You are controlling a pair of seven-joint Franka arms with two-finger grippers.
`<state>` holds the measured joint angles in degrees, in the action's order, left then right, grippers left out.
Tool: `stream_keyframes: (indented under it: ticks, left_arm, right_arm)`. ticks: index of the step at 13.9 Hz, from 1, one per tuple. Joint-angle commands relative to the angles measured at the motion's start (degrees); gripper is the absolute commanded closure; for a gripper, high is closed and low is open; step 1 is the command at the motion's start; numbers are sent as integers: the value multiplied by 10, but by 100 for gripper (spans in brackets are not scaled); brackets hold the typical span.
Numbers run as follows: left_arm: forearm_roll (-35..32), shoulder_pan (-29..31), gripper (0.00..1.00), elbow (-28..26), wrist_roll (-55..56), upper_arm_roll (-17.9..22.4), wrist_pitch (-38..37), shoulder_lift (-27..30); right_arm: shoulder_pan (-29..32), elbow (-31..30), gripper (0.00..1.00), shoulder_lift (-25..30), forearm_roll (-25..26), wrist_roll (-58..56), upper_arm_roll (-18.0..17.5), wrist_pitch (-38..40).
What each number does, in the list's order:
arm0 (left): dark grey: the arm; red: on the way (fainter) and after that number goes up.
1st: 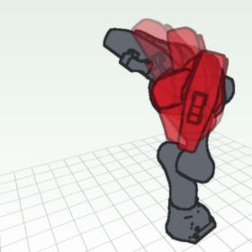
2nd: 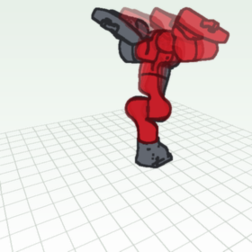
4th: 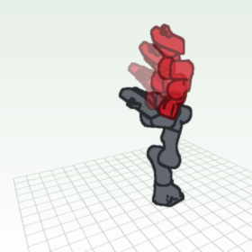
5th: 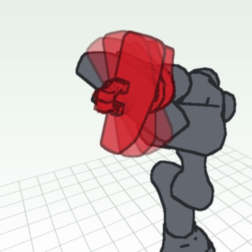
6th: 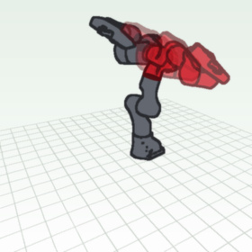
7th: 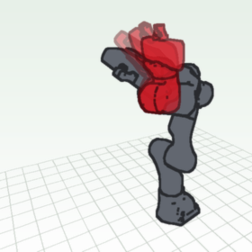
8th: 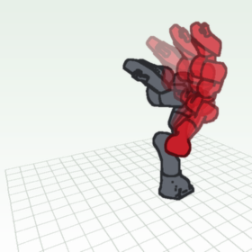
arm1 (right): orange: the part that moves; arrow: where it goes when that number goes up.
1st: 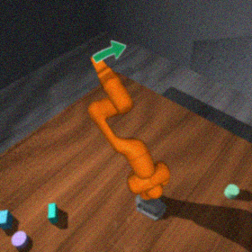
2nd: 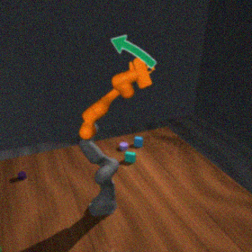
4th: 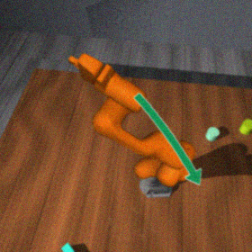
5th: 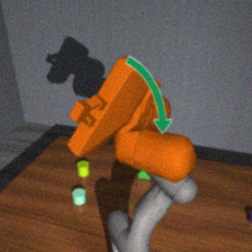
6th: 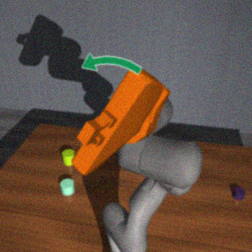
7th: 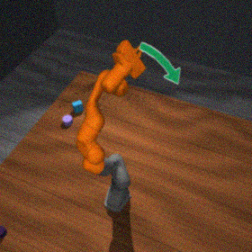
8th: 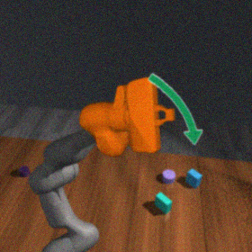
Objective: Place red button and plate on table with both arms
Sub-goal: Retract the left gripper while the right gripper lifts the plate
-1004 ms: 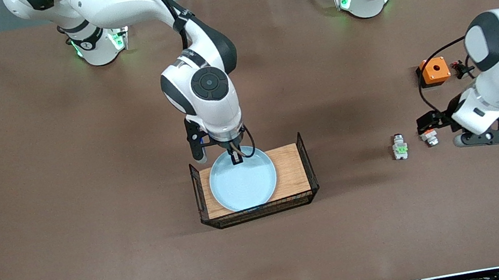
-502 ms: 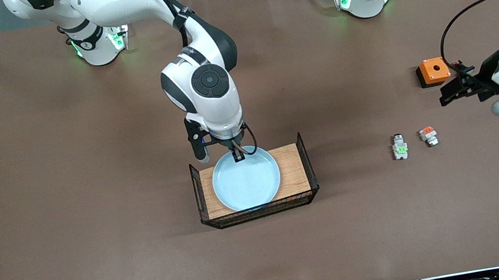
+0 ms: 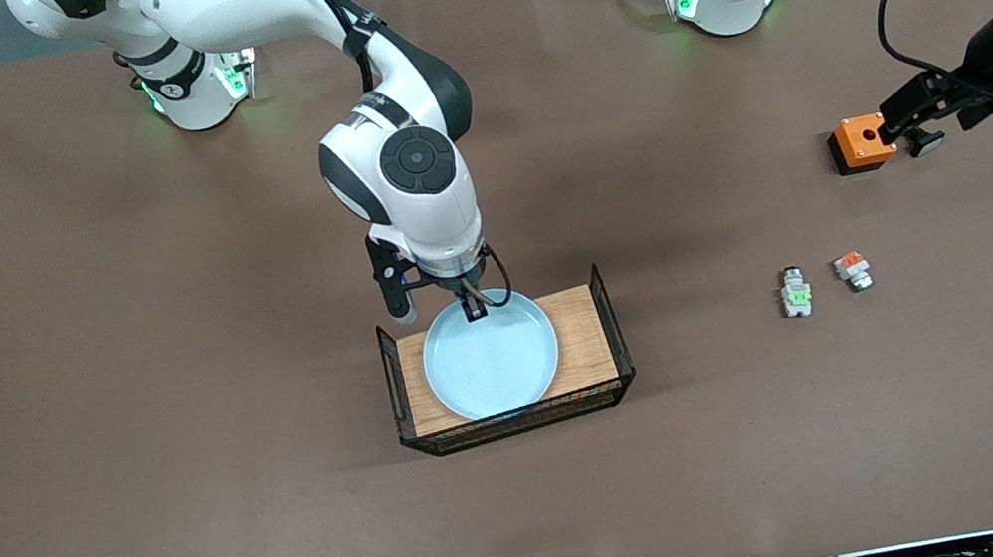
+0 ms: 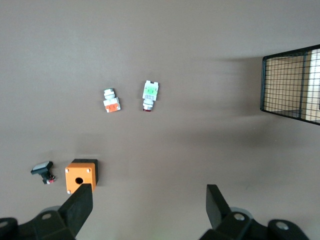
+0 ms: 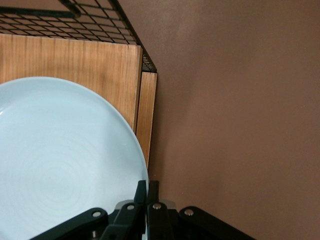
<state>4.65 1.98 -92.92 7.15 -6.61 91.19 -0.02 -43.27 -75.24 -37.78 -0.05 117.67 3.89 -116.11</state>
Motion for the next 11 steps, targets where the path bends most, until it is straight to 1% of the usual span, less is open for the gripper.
stream_keyframes:
  ticks: [1, 2, 7, 9, 10, 11]
  left_arm:
    - [-7, -4, 0, -2, 21, -7, -20, 19]
    - [-8, -10, 0, -3, 23, -6, -20, 26]
    - [-21, -28, 0, -5, 31, -4, -30, 39]
    - [-21, -27, 0, -6, 31, -5, -31, 49]
    - [-21, -26, 0, -6, 31, -6, -36, 52]
    - [-21, -26, 0, -5, 31, -8, -41, 58]
  right_arm:
    - [0, 6, 98, 6, -6, -10, -5, 38]
    - [-2, 12, 98, 8, -6, -10, -6, 54]
    - [-2, 20, 98, 64, -7, -16, -7, 118]
    - [5, 20, 98, 92, -8, -64, -6, 153]
    - [17, 20, 98, 110, -20, -109, -4, 178]
    - [41, 19, 98, 130, -40, -165, -4, 203]
